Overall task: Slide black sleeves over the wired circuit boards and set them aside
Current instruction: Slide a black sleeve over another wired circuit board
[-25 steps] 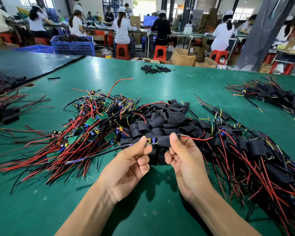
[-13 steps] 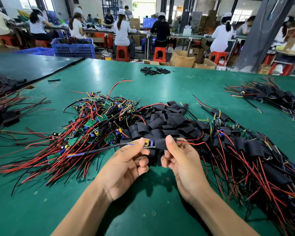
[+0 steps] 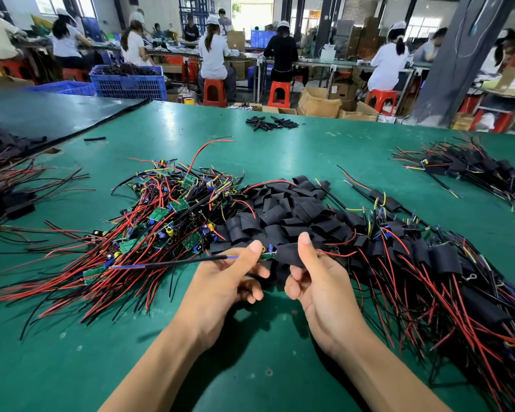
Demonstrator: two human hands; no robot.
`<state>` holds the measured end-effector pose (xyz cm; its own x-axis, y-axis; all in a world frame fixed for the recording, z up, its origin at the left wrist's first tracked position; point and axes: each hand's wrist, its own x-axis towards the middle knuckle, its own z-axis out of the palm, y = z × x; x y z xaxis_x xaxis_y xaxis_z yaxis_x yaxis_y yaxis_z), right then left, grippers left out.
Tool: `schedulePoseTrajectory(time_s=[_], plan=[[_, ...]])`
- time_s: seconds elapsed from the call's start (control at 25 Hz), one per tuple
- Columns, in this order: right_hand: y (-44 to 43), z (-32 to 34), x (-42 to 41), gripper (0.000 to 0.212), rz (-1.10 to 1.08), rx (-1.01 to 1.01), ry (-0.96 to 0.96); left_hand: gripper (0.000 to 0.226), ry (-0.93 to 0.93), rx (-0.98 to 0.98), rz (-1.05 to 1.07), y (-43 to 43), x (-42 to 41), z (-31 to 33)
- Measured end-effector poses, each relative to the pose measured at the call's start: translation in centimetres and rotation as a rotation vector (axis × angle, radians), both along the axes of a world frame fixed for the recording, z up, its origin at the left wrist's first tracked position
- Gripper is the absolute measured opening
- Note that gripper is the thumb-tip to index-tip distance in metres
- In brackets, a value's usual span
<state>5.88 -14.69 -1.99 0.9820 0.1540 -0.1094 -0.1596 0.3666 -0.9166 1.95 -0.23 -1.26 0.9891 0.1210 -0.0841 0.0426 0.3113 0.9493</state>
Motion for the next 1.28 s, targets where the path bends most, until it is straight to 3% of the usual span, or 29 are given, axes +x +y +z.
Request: schedulePoseTrajectory(time_s=[0.4,0.56,1.0,1.16,1.28], plan=[[-0.2,0.6,-0.2,0.035,0.012,-0.012,0.115,0.056,0.127,0.106,0.071,-0.2,-0.1,0.1],[-0.1,0.8,-0.5,0.032,0.061,-0.068,0.083,0.052,0.122,0.100,0.181,-0.2,-0.1,0.1],[-0.1,1.2,-0.6,0.031,0.085,-0.054,0.244,0.051,-0.002,0.218,0.232,-0.5,-0.3,0.1],[0.1,0.6,-0.3,0.067,0.056,-0.011,0.252,0.043,-0.040,0.284,0.211,-0.5,-0.5,0.1],[-0.1,0.4,-0.1,0.061,0.074,0.056,0.256,0.038,-0.035,0.246,0.141,-0.2,-0.5,0.2]])
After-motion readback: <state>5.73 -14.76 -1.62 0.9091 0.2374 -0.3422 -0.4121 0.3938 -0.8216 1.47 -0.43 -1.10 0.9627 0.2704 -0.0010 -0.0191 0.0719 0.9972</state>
